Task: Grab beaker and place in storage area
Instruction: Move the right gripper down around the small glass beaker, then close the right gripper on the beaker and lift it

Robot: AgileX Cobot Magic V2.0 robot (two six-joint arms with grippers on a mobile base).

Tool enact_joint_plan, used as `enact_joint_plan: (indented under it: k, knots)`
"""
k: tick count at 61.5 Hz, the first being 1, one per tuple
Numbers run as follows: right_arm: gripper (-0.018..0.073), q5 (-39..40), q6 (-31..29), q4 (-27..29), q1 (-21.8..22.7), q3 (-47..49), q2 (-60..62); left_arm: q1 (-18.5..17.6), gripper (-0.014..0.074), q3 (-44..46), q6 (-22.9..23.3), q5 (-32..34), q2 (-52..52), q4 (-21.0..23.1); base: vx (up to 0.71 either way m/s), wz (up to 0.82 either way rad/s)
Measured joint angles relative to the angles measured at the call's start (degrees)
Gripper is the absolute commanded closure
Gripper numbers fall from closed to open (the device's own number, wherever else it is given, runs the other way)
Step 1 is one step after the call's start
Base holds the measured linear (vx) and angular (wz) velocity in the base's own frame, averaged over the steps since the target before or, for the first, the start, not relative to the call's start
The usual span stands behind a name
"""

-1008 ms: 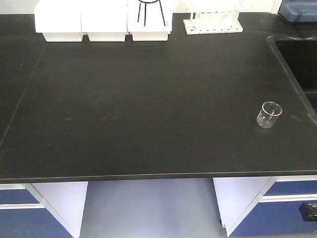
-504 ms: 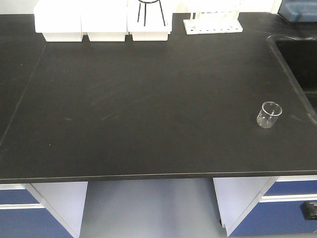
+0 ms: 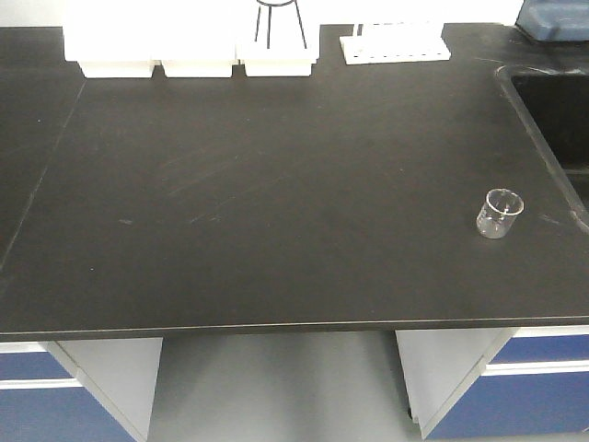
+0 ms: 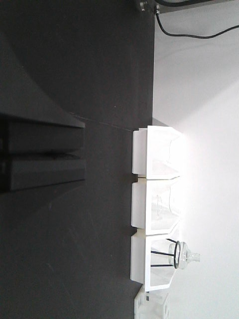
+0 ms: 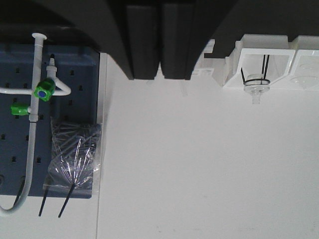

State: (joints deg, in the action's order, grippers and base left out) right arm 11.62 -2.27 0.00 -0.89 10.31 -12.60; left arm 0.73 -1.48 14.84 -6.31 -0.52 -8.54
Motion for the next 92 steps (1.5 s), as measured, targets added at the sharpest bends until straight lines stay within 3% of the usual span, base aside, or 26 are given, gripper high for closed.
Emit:
enact_joint_plan:
  k: [16,33,40,48,60,69,92]
  knots:
    - [0.0559,5.3,-2.6,0.0,0.0,4.1,-25.6,0.0,0.0605,0.0,0.0,0.0,0.0,0.0,0.00,0.00]
    - [0.0487,24.4,-0.4,1.9,0.0,-1.0,-50.2,0.0,0.0605,0.0,0.0,0.0,0.0,0.0,0.00,0.00]
    - [0.0377,26.2,0.2,1.9,0.0,-1.2,-57.5,0.0,0.0605,0.0,0.0,0.0,0.0,0.0,0.00,0.00]
    - [0.0168,28.7,0.3,1.7,0.0,-1.2,-65.0,0.0,0.0605,0.0,0.0,0.0,0.0,0.0,0.00,0.00]
    - [-0.0060,39.6,0.3,1.3,0.0,-1.1,-74.2,0.0,0.0605,0.0,0.0,0.0,0.0,0.0,0.00,0.00]
    - [-0.0077,46.0,0.3,1.3,0.0,-0.5,-81.5,0.0,0.0605,0.0,0.0,0.0,0.0,0.0,0.00,0.00]
    - [-0.0057,50.7,0.3,4.8,0.0,7.0,-95.5,0.0,0.0605,0.0,0.0,0.0,0.0,0.0,0.00,0.00]
